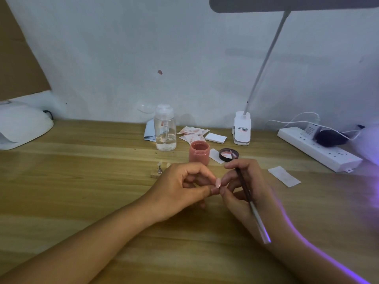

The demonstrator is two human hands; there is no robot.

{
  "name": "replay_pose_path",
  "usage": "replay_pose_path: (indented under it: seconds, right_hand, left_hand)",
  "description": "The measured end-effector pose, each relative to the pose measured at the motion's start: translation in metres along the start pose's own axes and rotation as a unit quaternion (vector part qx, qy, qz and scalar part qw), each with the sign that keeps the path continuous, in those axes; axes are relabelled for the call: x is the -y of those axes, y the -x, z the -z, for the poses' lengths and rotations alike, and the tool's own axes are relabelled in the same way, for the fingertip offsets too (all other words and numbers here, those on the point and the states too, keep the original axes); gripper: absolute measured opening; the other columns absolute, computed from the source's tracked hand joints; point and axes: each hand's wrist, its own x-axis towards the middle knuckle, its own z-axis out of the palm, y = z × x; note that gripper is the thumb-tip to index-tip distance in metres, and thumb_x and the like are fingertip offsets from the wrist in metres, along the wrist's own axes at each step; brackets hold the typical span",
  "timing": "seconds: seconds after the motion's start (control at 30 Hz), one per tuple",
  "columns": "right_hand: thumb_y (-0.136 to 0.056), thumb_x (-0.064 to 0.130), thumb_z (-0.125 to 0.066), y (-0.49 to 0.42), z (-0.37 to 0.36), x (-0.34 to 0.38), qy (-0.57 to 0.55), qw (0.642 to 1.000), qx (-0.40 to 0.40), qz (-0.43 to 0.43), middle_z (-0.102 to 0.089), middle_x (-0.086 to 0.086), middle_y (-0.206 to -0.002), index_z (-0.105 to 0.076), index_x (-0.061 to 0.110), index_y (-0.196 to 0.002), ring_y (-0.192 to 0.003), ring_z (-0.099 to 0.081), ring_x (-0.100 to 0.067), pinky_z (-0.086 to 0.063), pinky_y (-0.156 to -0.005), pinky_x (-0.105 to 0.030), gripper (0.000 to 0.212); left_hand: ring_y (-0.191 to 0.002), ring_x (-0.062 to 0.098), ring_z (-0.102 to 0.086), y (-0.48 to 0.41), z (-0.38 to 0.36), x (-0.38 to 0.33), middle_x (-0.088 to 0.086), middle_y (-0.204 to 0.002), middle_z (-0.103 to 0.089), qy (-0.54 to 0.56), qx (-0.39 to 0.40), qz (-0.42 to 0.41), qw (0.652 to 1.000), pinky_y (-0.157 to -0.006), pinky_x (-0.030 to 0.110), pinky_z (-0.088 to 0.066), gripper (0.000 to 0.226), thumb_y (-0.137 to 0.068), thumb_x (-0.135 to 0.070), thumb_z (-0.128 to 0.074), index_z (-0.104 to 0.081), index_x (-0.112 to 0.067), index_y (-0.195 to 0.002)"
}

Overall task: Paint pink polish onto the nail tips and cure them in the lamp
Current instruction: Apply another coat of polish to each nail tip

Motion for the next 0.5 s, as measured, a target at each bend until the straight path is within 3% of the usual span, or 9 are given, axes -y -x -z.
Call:
replay_pose_path:
  seconds: [0.17, 0.33, 0.5]
  right_hand:
    - [-0.076, -0.009, -0.070, 0.0001, -0.0032, 0.0023, 0.014, 0.999, -0.030, 0.012, -0.062, 0.004, -0.078, -0.046, 0.027, -0.104, -0.068, -0.062, -0.016, -0.054, -0.065, -0.030, 0.051]
    - [-0.075, -0.009, -0.071, 0.0010, -0.0039, 0.0031, 0.022, 0.999, -0.032, 0.029, -0.063, 0.008, -0.078, -0.045, 0.024, -0.107, -0.072, -0.065, -0.015, -0.054, -0.064, -0.025, 0.053]
    - [-0.074, -0.005, -0.074, 0.0021, -0.0035, 0.0061, 0.068, 0.996, -0.033, 0.047, -0.064, 0.011, -0.080, -0.044, 0.029, -0.107, -0.080, -0.065, -0.010, -0.054, -0.072, -0.024, 0.056]
  left_hand:
    - [-0.055, 0.010, -0.067, -0.0022, 0.0032, -0.0021, 0.003, -0.085, -0.077, 0.013, -0.014, 0.028, 0.999, -0.051, 0.016, -0.048, 0.014, -0.082, -0.009, -0.074, -0.075, -0.023, -0.086]
    - [-0.055, 0.003, -0.065, -0.0010, -0.0013, -0.0036, 0.004, -0.079, -0.076, 0.027, -0.029, 0.037, 0.998, -0.051, 0.015, -0.049, 0.013, -0.083, -0.003, -0.073, -0.070, -0.015, -0.086]
    - [-0.060, 0.004, -0.066, -0.0003, -0.0010, -0.0029, 0.001, -0.081, -0.076, -0.022, -0.039, 0.024, 0.999, -0.056, 0.020, -0.051, 0.016, -0.085, -0.007, -0.074, -0.064, -0.019, -0.089]
